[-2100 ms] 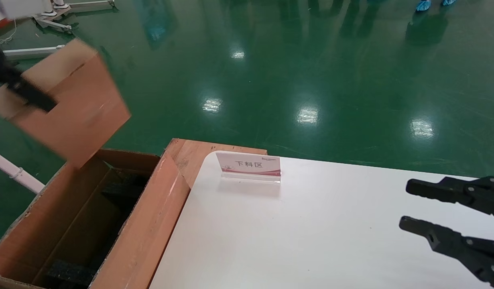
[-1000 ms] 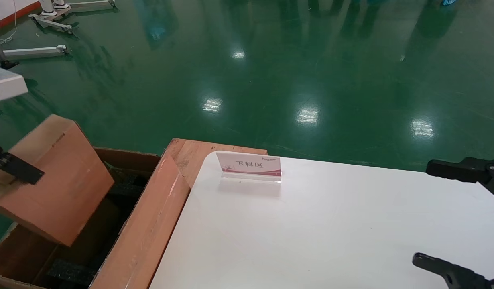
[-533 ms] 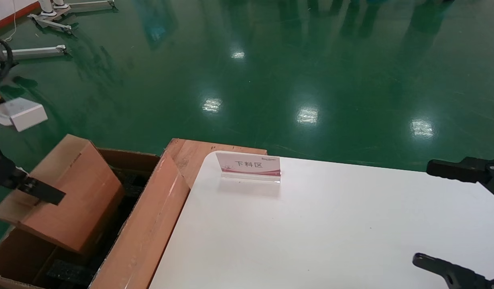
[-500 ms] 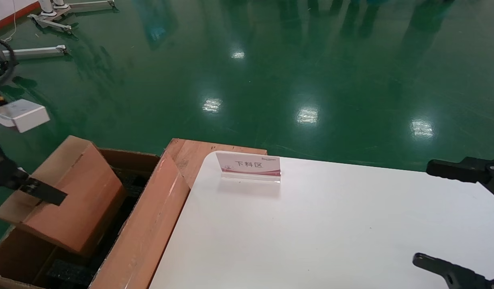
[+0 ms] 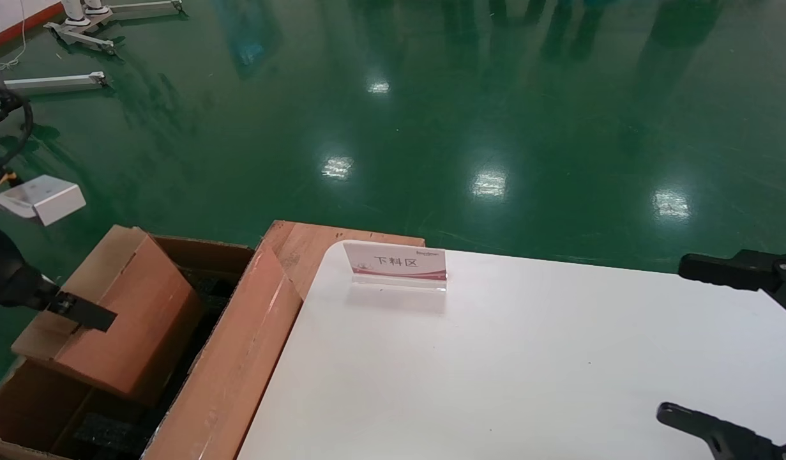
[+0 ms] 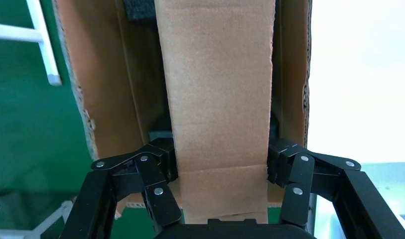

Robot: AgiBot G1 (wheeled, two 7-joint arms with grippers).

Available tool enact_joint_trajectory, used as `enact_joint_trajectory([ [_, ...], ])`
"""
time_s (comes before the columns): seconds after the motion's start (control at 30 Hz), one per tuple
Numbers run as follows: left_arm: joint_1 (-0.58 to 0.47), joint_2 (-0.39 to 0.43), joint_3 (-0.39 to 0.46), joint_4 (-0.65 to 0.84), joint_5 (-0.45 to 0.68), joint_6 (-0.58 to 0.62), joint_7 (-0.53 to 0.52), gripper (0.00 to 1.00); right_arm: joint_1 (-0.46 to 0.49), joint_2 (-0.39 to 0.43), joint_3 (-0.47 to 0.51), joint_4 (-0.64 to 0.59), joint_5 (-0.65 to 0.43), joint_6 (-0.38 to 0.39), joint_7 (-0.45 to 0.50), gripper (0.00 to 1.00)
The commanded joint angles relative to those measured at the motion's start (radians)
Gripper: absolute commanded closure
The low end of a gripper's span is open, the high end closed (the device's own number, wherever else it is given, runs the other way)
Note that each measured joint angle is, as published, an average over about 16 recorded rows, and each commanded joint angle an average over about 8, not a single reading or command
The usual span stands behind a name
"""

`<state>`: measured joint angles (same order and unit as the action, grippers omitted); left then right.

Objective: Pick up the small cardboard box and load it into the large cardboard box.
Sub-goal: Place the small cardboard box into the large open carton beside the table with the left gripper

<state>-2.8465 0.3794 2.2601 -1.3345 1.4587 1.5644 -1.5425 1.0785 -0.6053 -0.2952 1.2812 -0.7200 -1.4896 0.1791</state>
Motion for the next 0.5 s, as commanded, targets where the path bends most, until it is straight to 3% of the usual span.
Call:
enact_joint_trajectory([
  [0.03,0.005,-0.007,-0.001,-0.002,0.002,0.003,0.0,1.0,0.0,0.0,0.0,0.0,0.0,0.0,0.0,0.0],
  [0.5,0.015,-0.048,0.022,-0.007,0.037,-0.006,0.033,1.0,0.0,0.0,-0.001,0.0,0.001,0.0,0.0,0.0],
])
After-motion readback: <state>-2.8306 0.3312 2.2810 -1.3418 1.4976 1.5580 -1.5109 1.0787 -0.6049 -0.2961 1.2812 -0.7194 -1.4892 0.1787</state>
